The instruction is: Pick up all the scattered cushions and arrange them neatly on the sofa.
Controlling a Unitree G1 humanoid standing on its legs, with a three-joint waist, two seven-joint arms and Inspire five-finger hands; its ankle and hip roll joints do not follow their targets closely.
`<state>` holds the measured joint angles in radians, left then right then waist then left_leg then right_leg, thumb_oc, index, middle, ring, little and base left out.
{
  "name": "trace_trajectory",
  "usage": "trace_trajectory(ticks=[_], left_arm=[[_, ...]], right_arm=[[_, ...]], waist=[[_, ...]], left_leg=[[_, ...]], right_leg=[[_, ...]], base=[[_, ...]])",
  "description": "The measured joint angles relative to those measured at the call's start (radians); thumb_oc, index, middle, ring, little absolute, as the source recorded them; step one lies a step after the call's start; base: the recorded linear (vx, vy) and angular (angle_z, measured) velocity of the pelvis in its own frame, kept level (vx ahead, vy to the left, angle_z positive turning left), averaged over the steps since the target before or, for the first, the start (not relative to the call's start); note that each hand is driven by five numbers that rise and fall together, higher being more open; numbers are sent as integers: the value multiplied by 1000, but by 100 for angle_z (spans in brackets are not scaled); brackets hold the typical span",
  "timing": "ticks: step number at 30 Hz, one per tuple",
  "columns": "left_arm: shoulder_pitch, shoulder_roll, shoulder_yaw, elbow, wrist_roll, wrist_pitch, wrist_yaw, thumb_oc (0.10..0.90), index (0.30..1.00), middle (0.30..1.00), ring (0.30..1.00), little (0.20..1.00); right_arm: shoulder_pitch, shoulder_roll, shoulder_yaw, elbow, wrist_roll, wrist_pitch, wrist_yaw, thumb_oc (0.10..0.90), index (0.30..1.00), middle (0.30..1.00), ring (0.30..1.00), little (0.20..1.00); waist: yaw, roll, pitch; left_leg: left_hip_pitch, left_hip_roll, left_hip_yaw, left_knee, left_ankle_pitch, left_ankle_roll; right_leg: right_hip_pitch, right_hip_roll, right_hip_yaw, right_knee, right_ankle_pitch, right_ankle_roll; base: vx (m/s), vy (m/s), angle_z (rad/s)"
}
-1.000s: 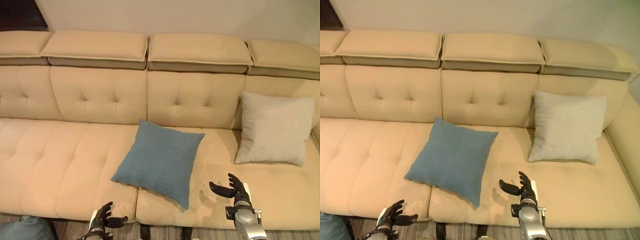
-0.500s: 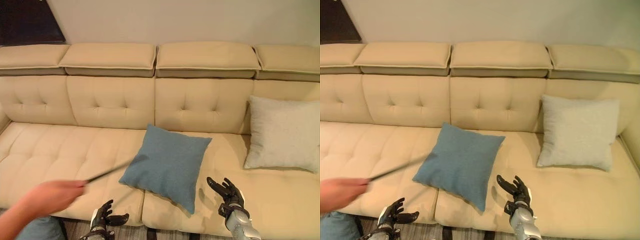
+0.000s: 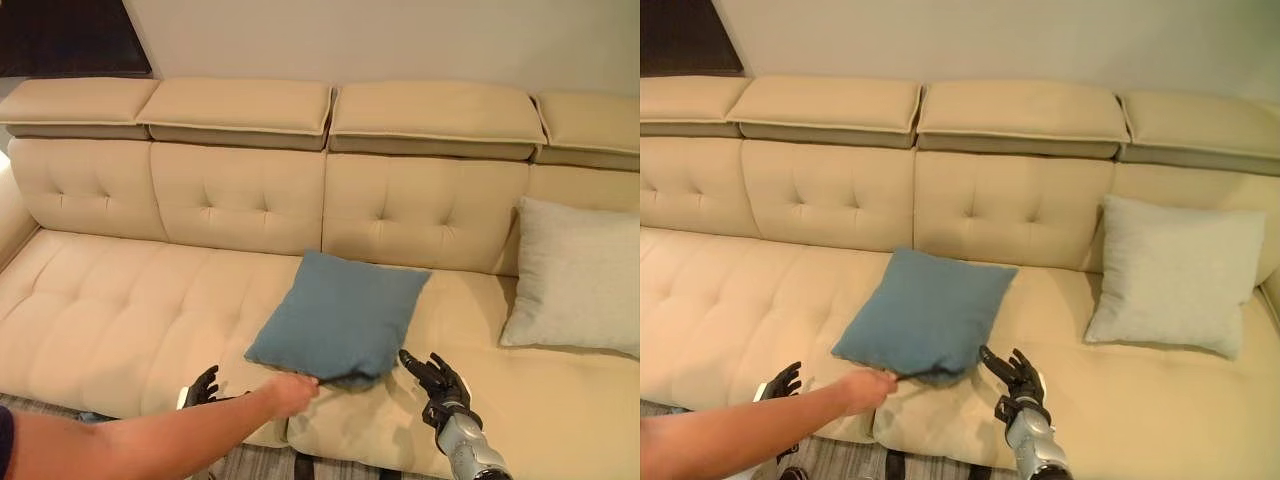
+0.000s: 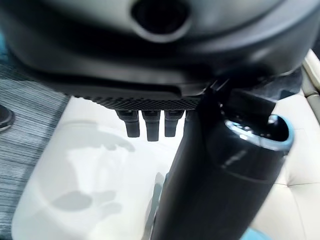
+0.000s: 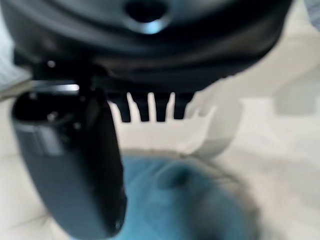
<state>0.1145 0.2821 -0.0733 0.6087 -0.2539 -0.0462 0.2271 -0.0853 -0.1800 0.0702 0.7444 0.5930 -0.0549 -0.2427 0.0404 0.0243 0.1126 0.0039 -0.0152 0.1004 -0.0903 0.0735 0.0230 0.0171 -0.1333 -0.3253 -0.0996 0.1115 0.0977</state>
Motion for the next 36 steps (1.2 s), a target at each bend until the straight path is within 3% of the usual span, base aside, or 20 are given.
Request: trace_trajectory(ticks=[17, 36], left_arm=[[30, -7, -7, 5, 0, 5, -6, 800, 900, 900, 900, 900], [40, -24, -42, 142, 0, 12, -43, 800, 900, 900, 900, 900]], right_arm=[[13, 0, 1, 35, -48, 19, 23, 800, 900, 900, 900, 900], [90, -10, 1, 54, -212, 44, 77, 800, 900, 900, 900, 900]], waist=[[-3, -1, -1], [-5, -30, -45]], left_leg=[[21, 1, 0, 0, 1, -1], [24, 3, -2, 0, -2, -7]], right_leg=[[22, -2, 2, 0, -1, -1], [26, -1, 1, 0, -2, -1]], base=[[0, 0, 0], [-33, -38, 1]])
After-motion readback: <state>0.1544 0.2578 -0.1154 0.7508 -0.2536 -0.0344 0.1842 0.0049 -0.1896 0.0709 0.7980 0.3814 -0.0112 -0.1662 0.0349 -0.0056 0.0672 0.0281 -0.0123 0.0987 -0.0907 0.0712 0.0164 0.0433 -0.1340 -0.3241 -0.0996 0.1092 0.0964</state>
